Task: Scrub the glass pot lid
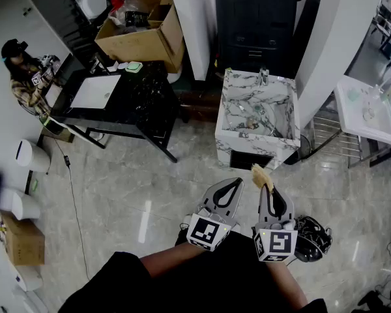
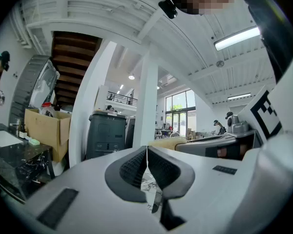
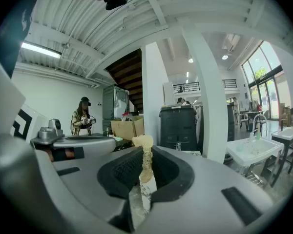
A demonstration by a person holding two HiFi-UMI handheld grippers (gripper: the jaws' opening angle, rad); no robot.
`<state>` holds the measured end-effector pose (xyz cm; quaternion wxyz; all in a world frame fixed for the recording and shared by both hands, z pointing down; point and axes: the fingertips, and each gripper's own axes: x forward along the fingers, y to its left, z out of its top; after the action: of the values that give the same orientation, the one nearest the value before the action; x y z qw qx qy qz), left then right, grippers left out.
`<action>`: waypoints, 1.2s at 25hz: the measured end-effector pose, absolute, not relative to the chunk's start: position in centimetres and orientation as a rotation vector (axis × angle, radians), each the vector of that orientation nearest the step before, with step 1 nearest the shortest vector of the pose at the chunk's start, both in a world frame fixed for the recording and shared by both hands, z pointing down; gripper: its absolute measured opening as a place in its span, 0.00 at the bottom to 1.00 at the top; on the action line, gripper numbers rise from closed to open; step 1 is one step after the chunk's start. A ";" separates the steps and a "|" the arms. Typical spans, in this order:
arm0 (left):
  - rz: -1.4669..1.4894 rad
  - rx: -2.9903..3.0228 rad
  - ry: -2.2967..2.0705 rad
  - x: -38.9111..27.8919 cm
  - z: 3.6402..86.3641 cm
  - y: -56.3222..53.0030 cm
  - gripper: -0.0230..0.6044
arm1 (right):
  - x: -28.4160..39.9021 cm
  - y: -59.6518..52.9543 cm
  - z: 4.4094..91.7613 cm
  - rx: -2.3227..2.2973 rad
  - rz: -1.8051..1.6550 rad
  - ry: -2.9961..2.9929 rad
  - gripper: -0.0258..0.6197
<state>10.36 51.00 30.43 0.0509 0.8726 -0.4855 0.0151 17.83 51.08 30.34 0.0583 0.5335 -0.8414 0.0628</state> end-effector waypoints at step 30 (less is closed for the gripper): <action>0.121 2.521 -1.392 8.4 36.9 39.5 0.07 | 18.3 40.0 36.1 1.712 0.404 -2.467 0.14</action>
<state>8.42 39.49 36.94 0.1294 0.8674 -0.4788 0.0417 18.26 40.00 36.11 0.0561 0.5641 -0.8130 0.1330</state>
